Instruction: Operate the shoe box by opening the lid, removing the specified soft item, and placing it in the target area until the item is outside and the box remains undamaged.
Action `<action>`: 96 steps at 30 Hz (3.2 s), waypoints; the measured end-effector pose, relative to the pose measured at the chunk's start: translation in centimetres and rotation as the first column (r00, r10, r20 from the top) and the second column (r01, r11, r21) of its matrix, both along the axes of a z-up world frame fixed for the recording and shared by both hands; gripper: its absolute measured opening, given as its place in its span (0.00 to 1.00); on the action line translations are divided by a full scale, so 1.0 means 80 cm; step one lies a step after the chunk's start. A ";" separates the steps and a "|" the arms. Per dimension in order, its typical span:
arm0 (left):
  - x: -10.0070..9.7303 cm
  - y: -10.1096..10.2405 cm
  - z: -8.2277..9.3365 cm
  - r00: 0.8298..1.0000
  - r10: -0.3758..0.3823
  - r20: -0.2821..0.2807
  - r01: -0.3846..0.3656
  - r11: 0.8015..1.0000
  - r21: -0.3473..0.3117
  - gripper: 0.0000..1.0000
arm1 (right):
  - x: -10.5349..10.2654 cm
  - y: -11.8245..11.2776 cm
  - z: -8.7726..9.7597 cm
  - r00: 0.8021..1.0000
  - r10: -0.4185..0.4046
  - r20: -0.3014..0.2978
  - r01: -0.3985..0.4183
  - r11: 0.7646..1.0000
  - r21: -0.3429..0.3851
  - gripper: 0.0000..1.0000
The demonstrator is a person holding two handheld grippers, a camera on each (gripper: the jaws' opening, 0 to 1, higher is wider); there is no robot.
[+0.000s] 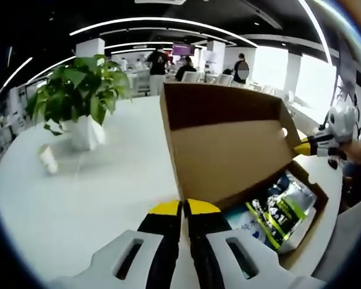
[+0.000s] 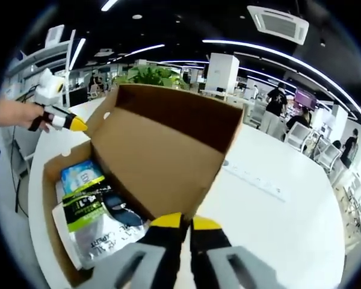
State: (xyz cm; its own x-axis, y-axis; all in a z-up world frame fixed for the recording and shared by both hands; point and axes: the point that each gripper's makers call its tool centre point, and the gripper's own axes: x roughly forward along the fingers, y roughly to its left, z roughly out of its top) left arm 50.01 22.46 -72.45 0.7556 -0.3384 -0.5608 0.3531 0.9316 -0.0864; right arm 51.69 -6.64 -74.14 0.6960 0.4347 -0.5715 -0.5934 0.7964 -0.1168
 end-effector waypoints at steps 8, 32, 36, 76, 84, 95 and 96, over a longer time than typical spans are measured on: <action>0.003 0.000 -0.001 1.000 0.001 -0.003 -0.001 1.000 -0.003 0.01 | 0.005 0.001 -0.001 1.000 -0.006 -0.006 0.006 1.000 0.008 0.00; 0.018 0.000 -0.007 1.000 -0.003 -0.013 0.004 1.000 0.006 0.01 | 0.017 0.002 -0.009 1.000 -0.013 -0.008 0.013 1.000 0.010 0.00; 0.020 0.001 -0.009 1.000 0.002 -0.017 -0.002 1.000 0.002 0.01 | 0.019 0.003 -0.010 1.000 -0.012 -0.009 0.012 1.000 0.010 0.01; 0.028 -0.003 -0.021 0.998 0.030 -0.060 -0.027 0.999 0.045 0.02 | 0.026 0.004 -0.019 0.999 -0.015 -0.051 0.015 1.000 0.016 0.06; 0.022 0.000 -0.016 0.998 0.022 -0.051 -0.018 0.997 0.078 0.02 | 0.020 0.004 -0.015 0.999 -0.009 -0.047 0.009 1.000 0.013 0.09; 0.006 -0.006 0.009 1.000 -0.001 -0.007 0.002 0.996 0.092 0.00 | 0.005 0.005 0.005 1.000 0.001 -0.027 -0.001 1.000 0.020 0.16; 0.005 -0.008 0.011 1.000 -0.006 -0.002 0.006 0.995 0.095 0.01 | 0.003 0.005 0.006 1.000 0.003 -0.026 -0.003 1.000 0.022 0.16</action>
